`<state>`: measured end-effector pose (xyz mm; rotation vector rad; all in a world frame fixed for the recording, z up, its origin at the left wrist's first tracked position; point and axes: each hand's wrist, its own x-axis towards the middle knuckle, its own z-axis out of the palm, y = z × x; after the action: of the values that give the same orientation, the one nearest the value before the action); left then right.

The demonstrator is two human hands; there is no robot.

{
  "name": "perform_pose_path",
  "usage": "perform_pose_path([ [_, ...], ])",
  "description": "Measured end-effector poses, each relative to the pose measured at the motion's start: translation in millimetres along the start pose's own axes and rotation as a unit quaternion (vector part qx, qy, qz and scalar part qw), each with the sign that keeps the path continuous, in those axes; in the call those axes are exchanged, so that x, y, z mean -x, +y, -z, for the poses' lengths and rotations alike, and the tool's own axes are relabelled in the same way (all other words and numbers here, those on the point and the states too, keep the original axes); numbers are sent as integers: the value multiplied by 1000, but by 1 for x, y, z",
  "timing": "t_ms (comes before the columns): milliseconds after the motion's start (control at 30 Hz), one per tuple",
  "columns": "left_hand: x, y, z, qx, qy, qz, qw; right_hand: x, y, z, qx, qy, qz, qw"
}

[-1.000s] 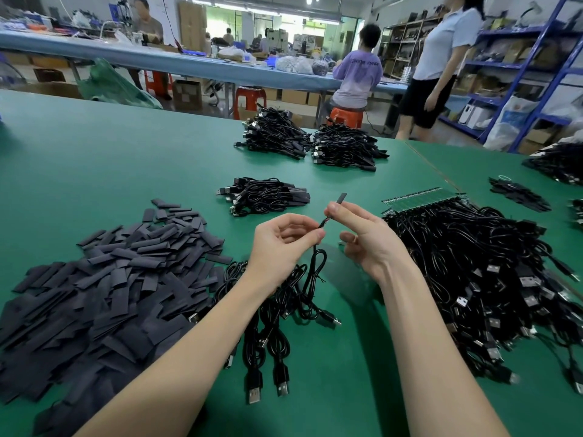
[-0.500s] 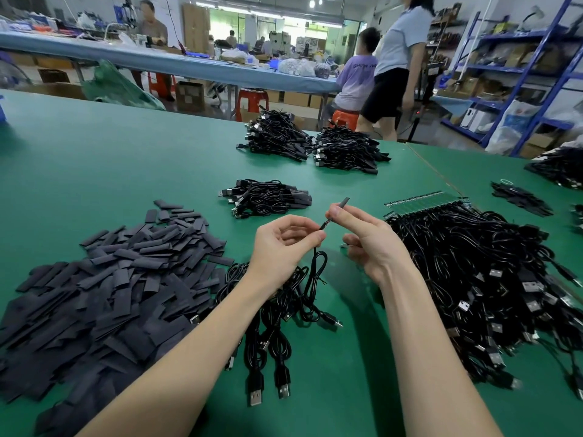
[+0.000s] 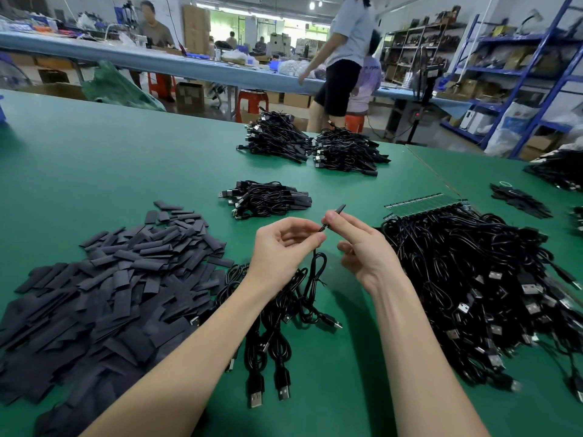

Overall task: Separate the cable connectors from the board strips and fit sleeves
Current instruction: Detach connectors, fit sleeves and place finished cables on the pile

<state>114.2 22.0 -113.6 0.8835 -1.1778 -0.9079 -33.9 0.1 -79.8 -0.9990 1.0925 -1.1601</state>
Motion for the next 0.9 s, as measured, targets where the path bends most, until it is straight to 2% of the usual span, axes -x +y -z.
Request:
perform_pose_path([
  [167,-1,-1,2,8,3,3,1000,4,1,0,63,-5,3,998],
  [333,-1,-2,1,39,-13,52,998,2,3,-3,80,15,149,986],
  [433,-1,-2,1,35,-22,76,996,2,5,-5,85,15,199,976],
  [700,-1,2,1,61,-28,111,991,-1,8,-6,106,-5,215,971],
  [900,0,3,1,61,-10,105,993,3,10,-8,108,-12,208,972],
])
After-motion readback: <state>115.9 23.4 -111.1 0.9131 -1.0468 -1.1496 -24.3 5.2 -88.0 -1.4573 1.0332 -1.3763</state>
